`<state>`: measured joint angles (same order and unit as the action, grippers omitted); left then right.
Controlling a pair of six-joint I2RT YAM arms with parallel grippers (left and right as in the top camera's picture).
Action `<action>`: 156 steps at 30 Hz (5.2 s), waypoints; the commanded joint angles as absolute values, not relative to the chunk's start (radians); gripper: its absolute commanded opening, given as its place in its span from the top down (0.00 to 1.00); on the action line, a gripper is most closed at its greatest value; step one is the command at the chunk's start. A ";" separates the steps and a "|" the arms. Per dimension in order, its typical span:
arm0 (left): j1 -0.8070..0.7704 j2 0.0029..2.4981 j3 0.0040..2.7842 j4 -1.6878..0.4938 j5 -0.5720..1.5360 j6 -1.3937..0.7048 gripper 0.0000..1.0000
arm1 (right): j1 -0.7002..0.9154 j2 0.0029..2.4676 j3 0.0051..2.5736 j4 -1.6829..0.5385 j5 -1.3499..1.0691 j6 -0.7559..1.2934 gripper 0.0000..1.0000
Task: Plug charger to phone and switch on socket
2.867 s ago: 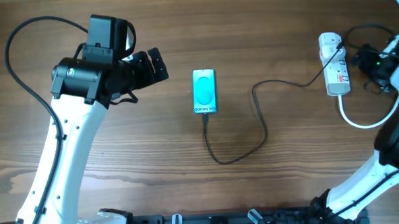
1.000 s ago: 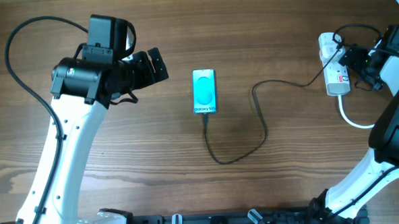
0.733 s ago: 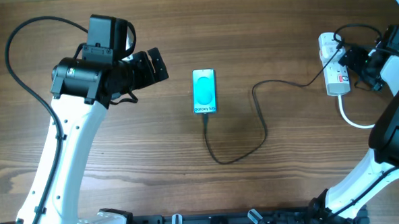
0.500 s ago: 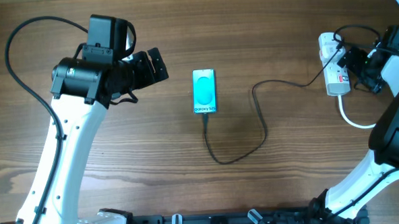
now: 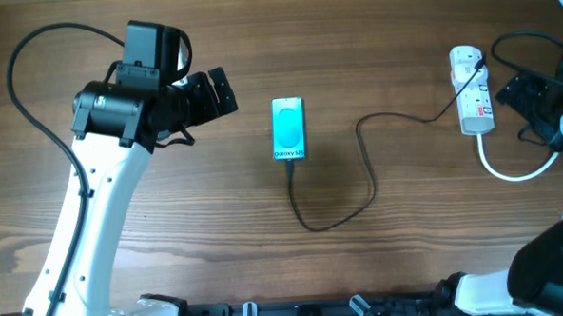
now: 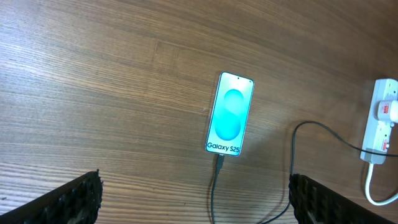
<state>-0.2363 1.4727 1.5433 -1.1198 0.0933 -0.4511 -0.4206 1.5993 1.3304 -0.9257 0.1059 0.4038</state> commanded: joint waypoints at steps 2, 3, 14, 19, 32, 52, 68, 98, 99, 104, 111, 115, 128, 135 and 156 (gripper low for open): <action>-0.237 1.473 1.542 -1.119 0.076 -0.457 0.00 | -0.350 1.471 1.292 -0.950 0.119 0.347 0.00; -0.237 1.473 1.542 -1.119 0.076 -0.457 0.00 | -0.313 1.419 1.258 -0.944 0.119 0.340 0.00; -0.237 1.473 1.542 -1.119 0.076 -0.457 0.00 | 0.147 0.895 0.930 -0.831 0.102 0.324 0.00; -0.237 1.473 1.542 -1.119 0.076 -0.457 0.00 | 0.179 0.849 0.929 -0.832 0.058 0.324 0.00; -0.237 1.473 1.542 -1.119 0.076 -0.457 0.00 | 0.183 1.104 0.929 -0.850 0.057 0.293 0.00; -0.237 1.473 1.542 -1.119 0.076 -0.457 0.00 | 0.089 0.168 0.366 -0.309 -0.127 -0.050 0.00; -0.237 1.473 1.542 -1.119 0.076 -0.457 0.00 | 0.057 0.004 0.025 0.060 -0.113 -0.104 0.00; -0.237 1.473 1.542 -1.119 0.076 -0.457 0.00 | -0.022 0.004 0.005 0.000 -0.046 0.001 0.00; -0.237 1.473 1.542 -1.119 0.076 -0.457 0.00 | -0.022 0.004 0.005 0.000 -0.046 0.001 0.00; -0.237 1.473 1.542 -1.119 0.076 -0.457 0.00 | -0.022 0.004 0.005 0.001 -0.046 0.001 0.00; -0.237 1.473 1.542 -1.119 0.076 -0.457 0.00 | -0.022 0.004 0.006 0.000 -0.046 0.001 0.00; -0.237 1.473 1.542 -1.119 0.076 -0.457 0.00 | -0.022 0.004 0.005 0.001 -0.047 0.001 0.00; -0.239 1.309 1.288 -1.031 0.050 -0.422 0.00 | -0.022 0.004 0.006 0.001 -0.046 0.001 0.01; -0.237 1.016 1.013 -0.984 0.018 -0.344 0.00 | -0.022 0.004 0.005 0.001 -0.047 0.001 0.00; -0.160 0.205 0.247 -0.307 0.203 -0.086 0.00 | -0.022 0.004 0.006 0.001 -0.046 0.001 0.00</action>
